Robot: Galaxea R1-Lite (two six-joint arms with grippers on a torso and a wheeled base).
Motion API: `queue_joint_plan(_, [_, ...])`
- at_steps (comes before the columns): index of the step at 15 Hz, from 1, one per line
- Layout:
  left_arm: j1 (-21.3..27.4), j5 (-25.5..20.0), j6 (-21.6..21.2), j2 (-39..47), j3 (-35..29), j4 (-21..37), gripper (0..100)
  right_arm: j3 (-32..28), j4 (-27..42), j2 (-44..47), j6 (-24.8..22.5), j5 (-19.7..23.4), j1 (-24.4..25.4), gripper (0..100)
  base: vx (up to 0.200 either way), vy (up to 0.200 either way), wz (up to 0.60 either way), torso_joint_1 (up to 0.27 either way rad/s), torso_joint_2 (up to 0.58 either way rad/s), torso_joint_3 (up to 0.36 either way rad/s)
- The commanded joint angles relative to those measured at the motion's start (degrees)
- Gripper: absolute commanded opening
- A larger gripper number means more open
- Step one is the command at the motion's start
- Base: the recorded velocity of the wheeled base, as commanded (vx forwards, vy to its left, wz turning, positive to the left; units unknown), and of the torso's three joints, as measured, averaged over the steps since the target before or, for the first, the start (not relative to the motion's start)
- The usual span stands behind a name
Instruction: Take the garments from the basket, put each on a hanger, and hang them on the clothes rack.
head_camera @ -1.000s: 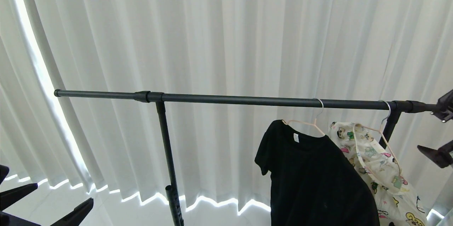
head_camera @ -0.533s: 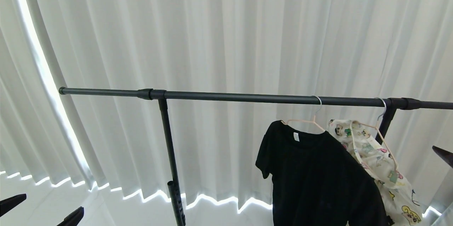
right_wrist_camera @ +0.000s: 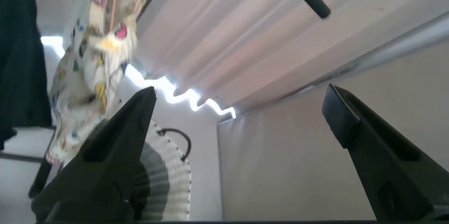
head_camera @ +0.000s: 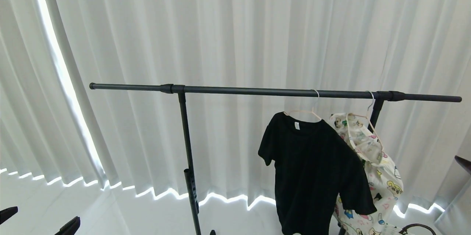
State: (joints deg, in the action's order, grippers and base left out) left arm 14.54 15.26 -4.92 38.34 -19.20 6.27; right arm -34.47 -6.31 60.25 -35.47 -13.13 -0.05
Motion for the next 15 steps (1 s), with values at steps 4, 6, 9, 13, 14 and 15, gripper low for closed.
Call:
queue_joint_plan(4, [-2.24, 0.03, 0.09, -6.26, 3.29, 0.06, 100, 3.54, 0.07, -4.35, -0.12, -1.64, -0.48, 100, 0.000, 0.000, 0.00, 0.000, 0.00, 0.000])
queue_joint_plan(6, [-2.24, 0.12, -0.08, -12.85, 6.63, -0.03, 100, 6.61, 0.07, -8.04, -0.03, -2.52, -0.48, 100, 0.000, 0.000, 0.00, 0.000, 0.00, 0.000])
queue_joint_plan(9, [-2.24, 3.63, -3.95, -24.19, 9.97, 0.33, 100, 11.27, 0.51, -13.49, -0.03, -4.27, -1.97, 100, 0.000, 0.000, 0.00, 0.000, 0.00, 0.000])
queue_joint_plan(13, [-2.33, 10.31, -7.91, -32.80, 14.63, 0.06, 100, 19.80, 0.69, -26.06, 0.14, -4.36, -4.17, 100, 0.000, 0.000, 0.00, -0.165, 0.36, 0.185])
queue_joint_plan(14, [-2.33, 10.58, -7.82, -32.80, 14.81, -0.03, 100, 21.82, 0.78, -28.96, 0.23, -4.36, -4.52, 100, 0.000, 0.000, 0.00, -0.251, 0.54, 0.286])
queue_joint_plan(15, [-2.33, 10.67, -7.64, -32.80, 14.81, -0.03, 100, 23.05, 0.78, -30.71, 0.49, -4.27, -4.70, 100, 0.000, 0.000, 0.00, -0.251, 0.55, 0.295])
